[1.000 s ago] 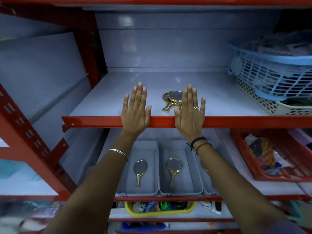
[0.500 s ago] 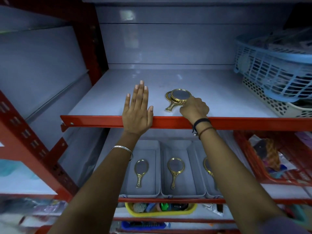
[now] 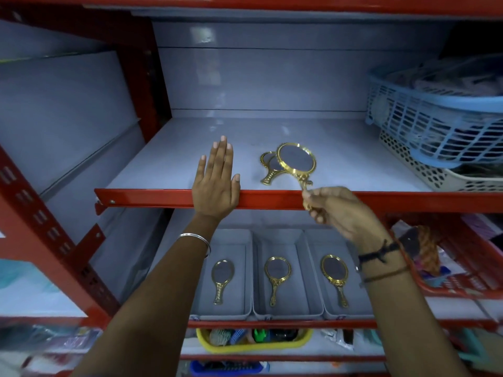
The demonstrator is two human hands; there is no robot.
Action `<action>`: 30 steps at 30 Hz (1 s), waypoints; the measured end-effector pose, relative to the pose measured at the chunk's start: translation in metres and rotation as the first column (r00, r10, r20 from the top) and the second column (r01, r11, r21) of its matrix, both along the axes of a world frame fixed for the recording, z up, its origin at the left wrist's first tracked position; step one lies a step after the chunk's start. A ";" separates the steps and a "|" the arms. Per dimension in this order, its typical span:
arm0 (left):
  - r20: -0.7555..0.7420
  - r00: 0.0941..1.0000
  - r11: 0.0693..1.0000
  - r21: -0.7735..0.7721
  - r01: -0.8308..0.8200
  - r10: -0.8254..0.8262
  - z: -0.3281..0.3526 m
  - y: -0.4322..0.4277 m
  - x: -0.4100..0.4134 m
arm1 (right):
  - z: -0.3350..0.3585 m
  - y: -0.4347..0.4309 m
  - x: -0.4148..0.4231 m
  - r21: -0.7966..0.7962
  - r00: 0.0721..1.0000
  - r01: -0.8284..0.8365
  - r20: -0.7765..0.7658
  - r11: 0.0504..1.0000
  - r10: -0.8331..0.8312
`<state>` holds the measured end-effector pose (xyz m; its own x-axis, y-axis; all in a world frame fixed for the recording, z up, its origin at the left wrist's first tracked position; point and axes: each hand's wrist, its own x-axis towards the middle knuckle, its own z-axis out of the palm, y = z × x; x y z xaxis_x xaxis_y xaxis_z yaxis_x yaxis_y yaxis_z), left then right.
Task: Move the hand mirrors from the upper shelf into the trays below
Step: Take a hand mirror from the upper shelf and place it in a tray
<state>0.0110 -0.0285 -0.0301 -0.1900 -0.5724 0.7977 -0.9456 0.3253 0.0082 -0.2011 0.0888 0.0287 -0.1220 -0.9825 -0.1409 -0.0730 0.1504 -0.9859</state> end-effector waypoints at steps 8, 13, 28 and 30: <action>0.004 1.000 1.000 -0.016 0.001 -0.001 -0.003 0.003 -0.001 | -0.099 0.074 0.026 0.181 0.991 -0.108 0.092 0.978 0.093; 0.003 1.000 0.998 -0.057 -0.016 0.017 -0.004 -0.001 -0.001 | -0.167 0.056 0.033 0.328 0.997 -0.043 0.080 0.944 0.017; -0.010 1.000 0.998 -0.059 0.001 -0.002 -0.007 -0.001 0.000 | -0.285 -0.030 0.027 0.544 0.966 0.184 -0.254 0.819 -0.049; -0.015 1.000 0.998 -0.056 0.004 -0.005 -0.006 -0.001 0.000 | -0.270 -0.025 0.026 0.466 0.906 0.202 -0.423 0.862 0.016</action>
<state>0.0110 -0.0293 -0.0356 -0.1799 -0.5262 0.8311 -0.9441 0.3295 0.0043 -0.1755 0.0638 -0.2408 -0.3612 -0.7772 -0.5153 -0.4025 0.6284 -0.6656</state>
